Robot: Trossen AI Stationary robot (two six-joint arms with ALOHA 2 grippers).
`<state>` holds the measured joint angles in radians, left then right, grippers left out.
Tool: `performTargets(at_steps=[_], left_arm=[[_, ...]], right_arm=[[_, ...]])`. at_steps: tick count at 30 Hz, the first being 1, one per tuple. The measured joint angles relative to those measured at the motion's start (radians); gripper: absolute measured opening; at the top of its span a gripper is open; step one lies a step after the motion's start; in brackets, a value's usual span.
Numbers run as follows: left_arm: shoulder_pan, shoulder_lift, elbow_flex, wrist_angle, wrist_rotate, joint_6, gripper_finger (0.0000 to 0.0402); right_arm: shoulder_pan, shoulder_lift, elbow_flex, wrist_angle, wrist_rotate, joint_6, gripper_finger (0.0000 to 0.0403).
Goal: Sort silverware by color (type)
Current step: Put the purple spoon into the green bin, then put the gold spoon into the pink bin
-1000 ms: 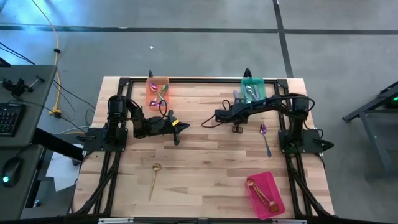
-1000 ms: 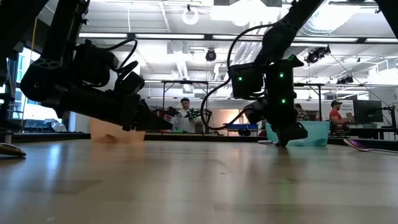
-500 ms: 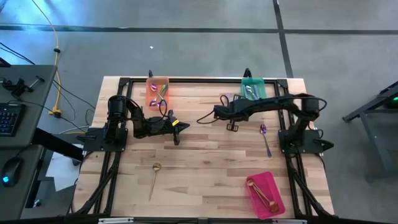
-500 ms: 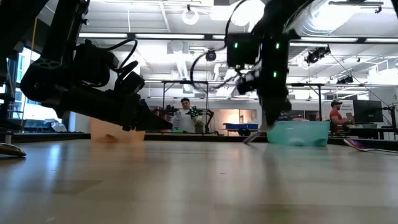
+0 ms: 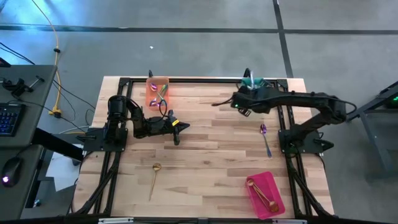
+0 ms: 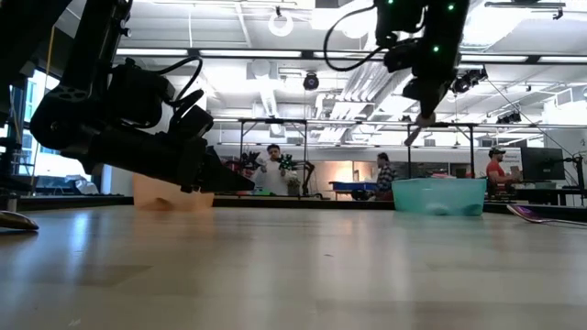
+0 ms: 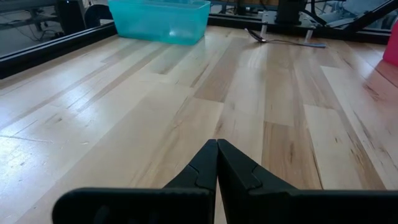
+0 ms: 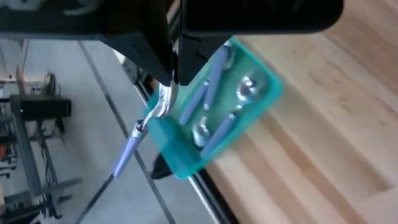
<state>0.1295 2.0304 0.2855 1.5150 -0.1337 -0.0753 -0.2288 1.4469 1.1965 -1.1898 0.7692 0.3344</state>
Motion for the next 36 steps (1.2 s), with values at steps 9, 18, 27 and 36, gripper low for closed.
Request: performTargets(at_steps=[9,18,27,36], left_arm=[[-0.011,0.000,0.000,0.000,0.000,-0.001,0.0000],[-0.015,0.000,-0.001,0.001,0.000,0.008,0.0000],[-0.014,0.000,0.000,0.001,0.000,0.025,0.0000],[-0.014,0.000,0.000,0.000,0.000,0.027,0.0000]], right_arm=[[-0.065,-0.030,-0.078,0.099,-0.059,-0.202,0.0000],[-0.169,-0.044,-0.367,0.396,-0.163,-0.367,0.0000],[-0.251,-0.044,-0.408,0.489,-0.178,-0.395,0.0013],[-0.225,-0.071,-0.241,0.420,-0.188,-0.335,0.0088]])
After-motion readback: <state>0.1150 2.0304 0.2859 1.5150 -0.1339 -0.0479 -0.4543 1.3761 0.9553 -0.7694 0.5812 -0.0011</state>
